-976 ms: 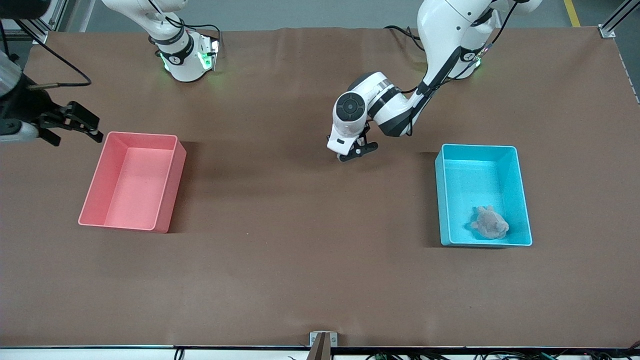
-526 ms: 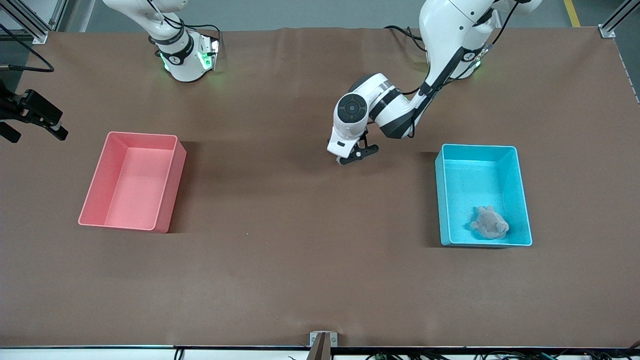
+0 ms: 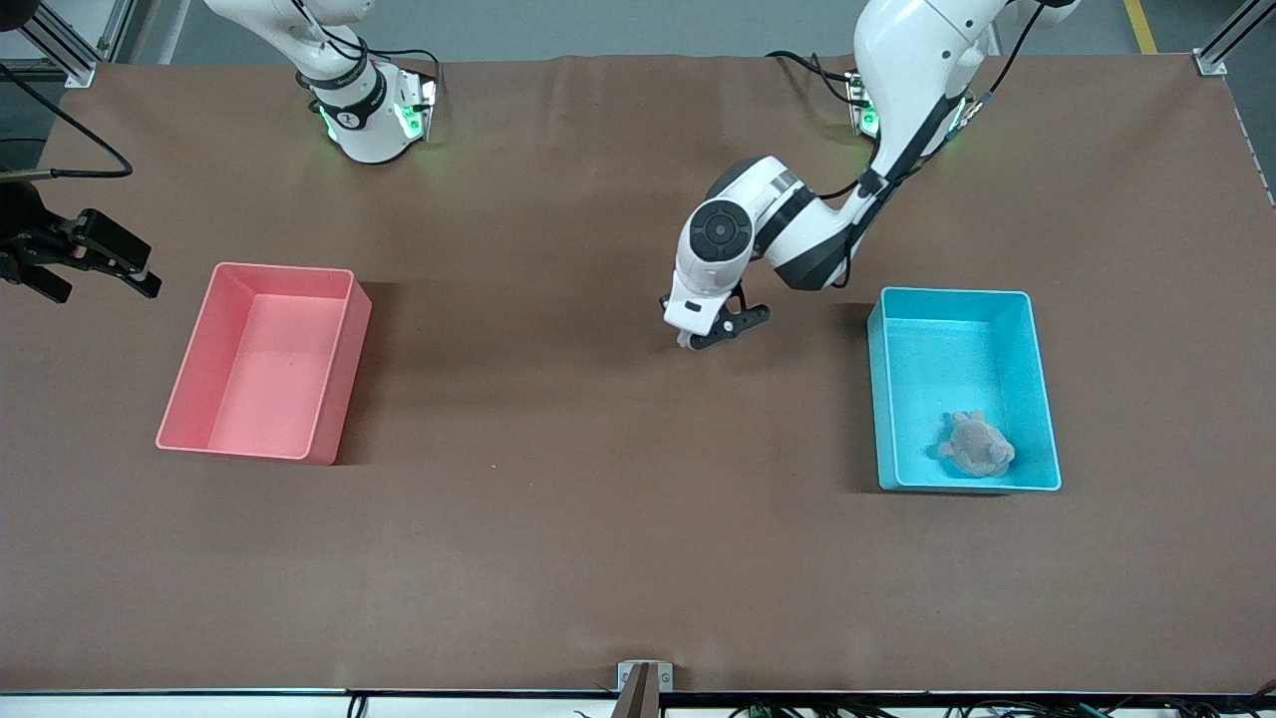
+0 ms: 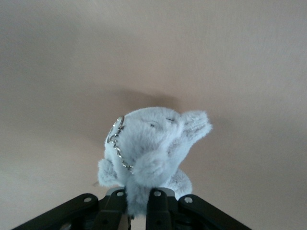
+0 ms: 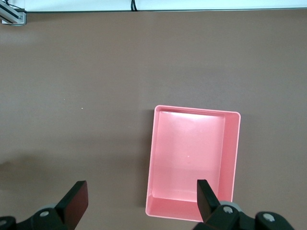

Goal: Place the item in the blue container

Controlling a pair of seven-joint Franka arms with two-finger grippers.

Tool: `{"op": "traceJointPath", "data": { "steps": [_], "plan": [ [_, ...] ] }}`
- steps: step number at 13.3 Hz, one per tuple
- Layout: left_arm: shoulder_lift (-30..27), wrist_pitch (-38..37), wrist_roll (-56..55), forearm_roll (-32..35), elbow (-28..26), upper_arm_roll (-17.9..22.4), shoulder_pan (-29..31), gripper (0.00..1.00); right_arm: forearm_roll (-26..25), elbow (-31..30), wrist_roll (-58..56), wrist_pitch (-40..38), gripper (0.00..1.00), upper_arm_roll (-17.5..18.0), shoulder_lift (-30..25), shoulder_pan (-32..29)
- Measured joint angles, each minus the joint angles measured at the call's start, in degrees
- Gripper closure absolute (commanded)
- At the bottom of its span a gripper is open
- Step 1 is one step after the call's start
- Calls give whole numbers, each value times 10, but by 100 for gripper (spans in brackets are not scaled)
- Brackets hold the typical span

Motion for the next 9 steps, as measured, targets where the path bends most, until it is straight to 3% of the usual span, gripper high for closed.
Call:
{"op": "traceJointPath", "data": {
  "steps": [4,9],
  "plan": [
    [-66,-74,68,1,13,1,61,100,0,1,0,-1,0,0,0,0],
    [-158,-116,247,2,13,3,197,100,0,11,0,-2,0,0,0,0]
  ]
}}
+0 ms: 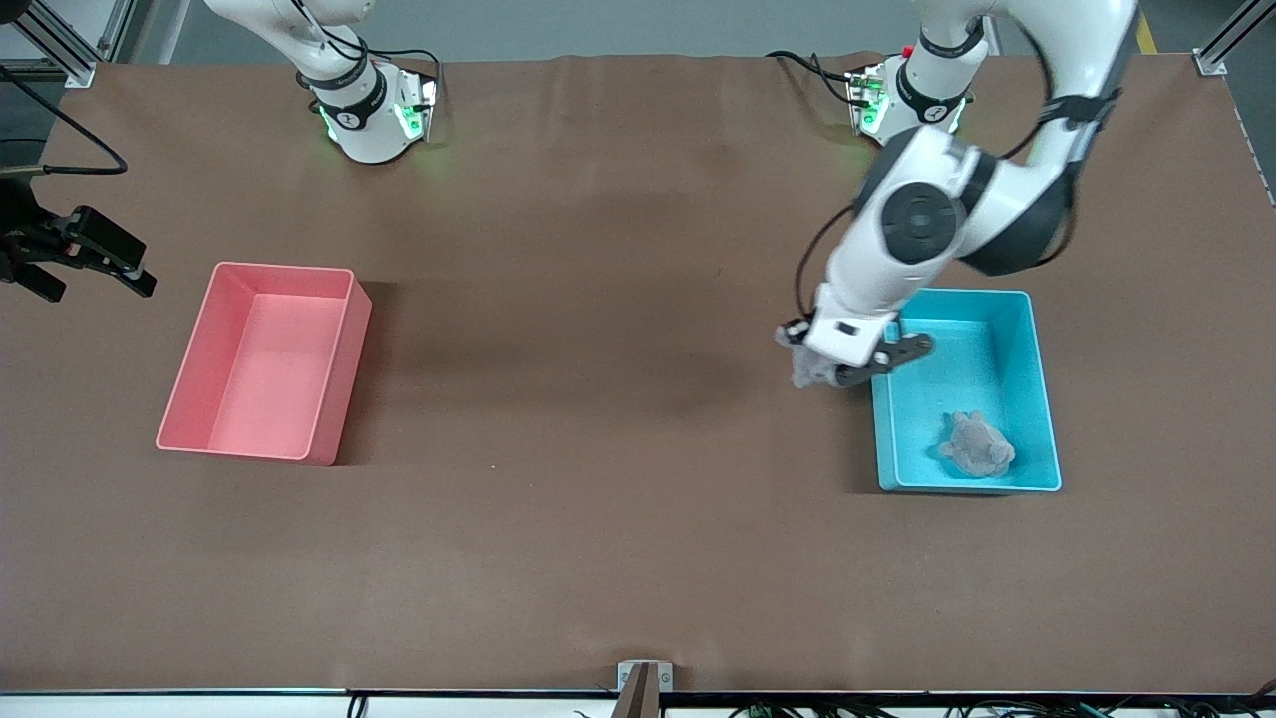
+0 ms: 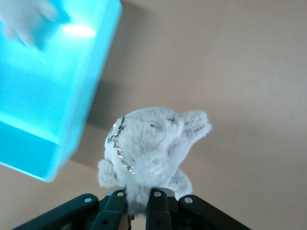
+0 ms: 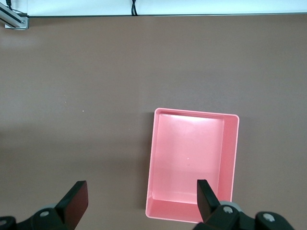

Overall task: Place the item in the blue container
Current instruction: 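Lower the toy into the blue box and open the left gripper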

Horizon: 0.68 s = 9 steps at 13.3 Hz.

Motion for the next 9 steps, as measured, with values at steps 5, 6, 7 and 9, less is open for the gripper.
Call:
{"op": "traceJointPath", "data": {
  "steps": [5,6,7,9],
  "plan": [
    [-26,-48,252,1,-7,3,171,100,-1,4,0,0,0,-1,0,-4],
    [-23,-48,301,1,-12,4,211,100,-1,4,0,0,0,-1,0,-5],
    [-17,-48,335,6,-18,5,245,100,-1,4,0,0,0,-1,0,-6],
    [6,-46,357,29,-22,5,285,99,-9,5,0,-1,0,-2,0,-6]
  ]
}}
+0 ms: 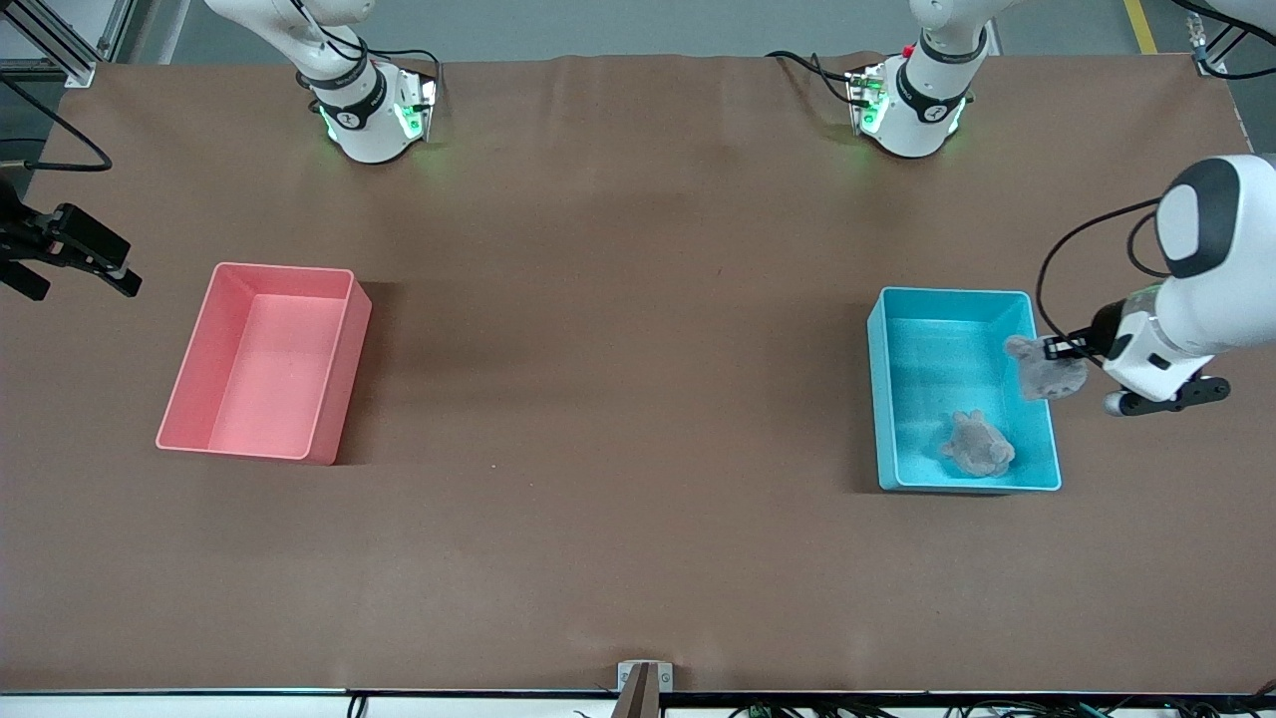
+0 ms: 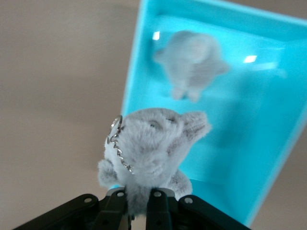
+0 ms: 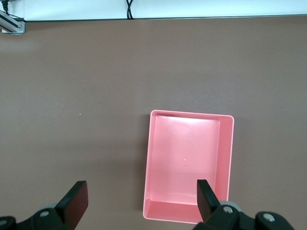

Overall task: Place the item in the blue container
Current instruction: 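Lower the toy into the blue box and open the left gripper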

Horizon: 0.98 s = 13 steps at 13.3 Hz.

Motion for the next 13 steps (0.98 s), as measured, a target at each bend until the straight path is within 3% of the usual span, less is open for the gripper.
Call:
{"op": "traceJointPath", "data": {
  "steps": [3,5,7,8,9,13],
  "plan": [
    [42,20,-2,6,-1,-1,10,99,-18,1,0,-1,0,0,0,0],
    [56,28,-18,6,-1,-5,10,88,-18,1,0,-1,0,0,0,0],
    [58,28,-31,6,0,-13,5,62,-18,1,0,-1,0,1,0,0],
    [58,28,-36,4,2,-16,-4,24,-18,1,0,-1,0,1,0,0],
    [58,28,-47,0,5,-18,-16,0,-18,1,0,-2,0,1,0,0],
    [57,23,-130,-6,42,-21,-94,0,-18,1,0,-2,0,1,0,0]
  ]
}}
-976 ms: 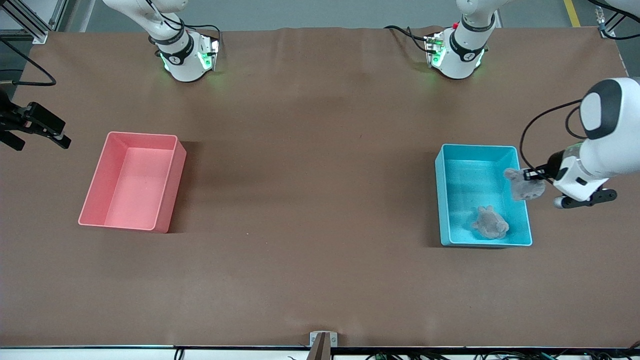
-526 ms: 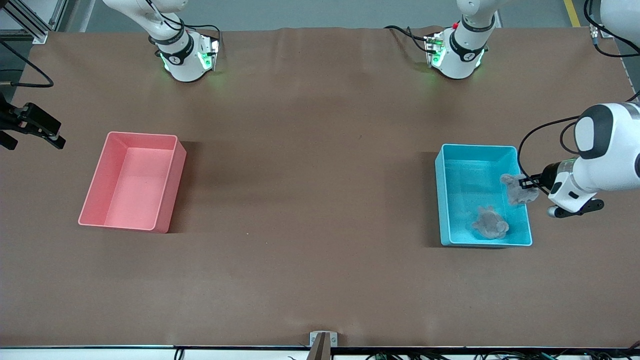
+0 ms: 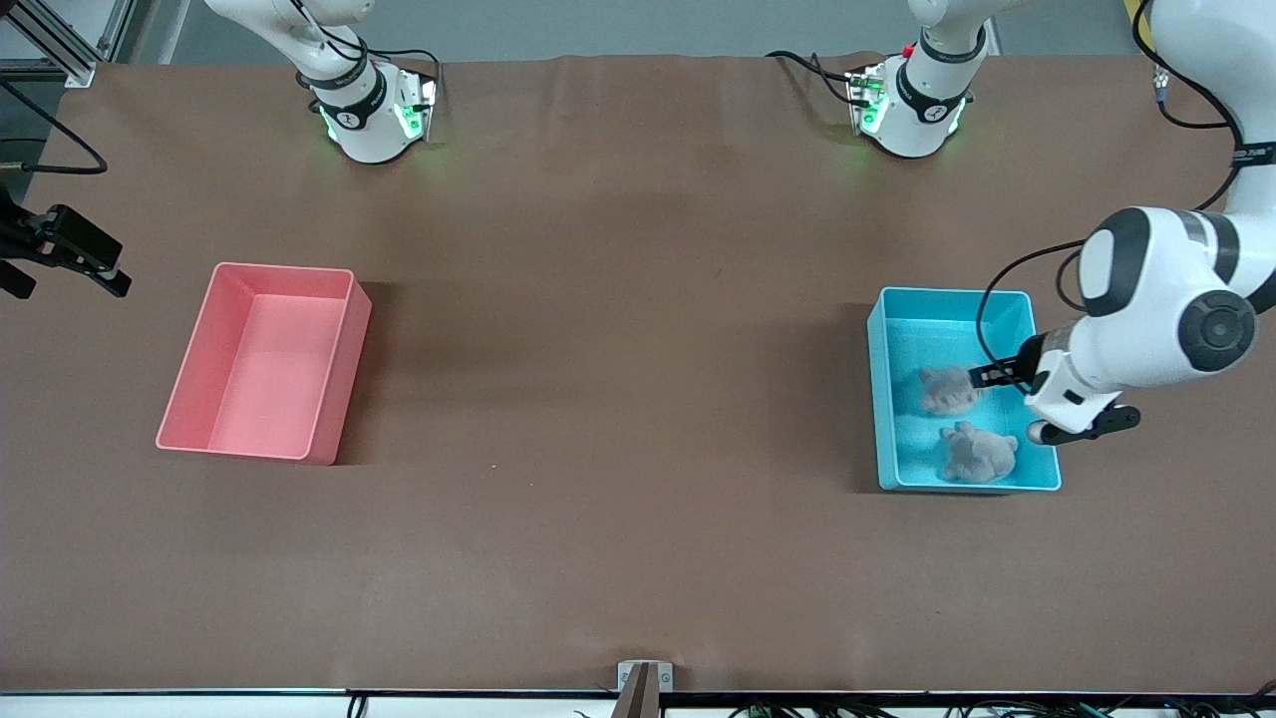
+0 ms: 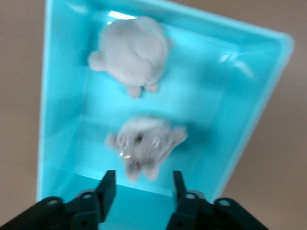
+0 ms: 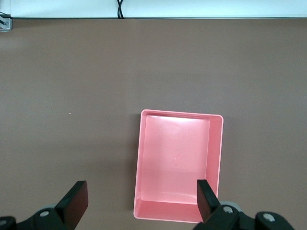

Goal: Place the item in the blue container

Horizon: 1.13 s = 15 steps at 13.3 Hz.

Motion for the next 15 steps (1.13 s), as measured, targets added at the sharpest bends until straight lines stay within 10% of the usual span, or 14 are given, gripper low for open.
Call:
{"op": "traceJointPath", "data": {
  "steps": [6,15],
  "plan": [
    [-16,-111,-7,33,153,4,-11,0,0,0,0,0,0,0,0,0],
    [-53,-226,74,51,245,7,-8,0,0,1,0,0,0,0,0,0]
  ]
}}
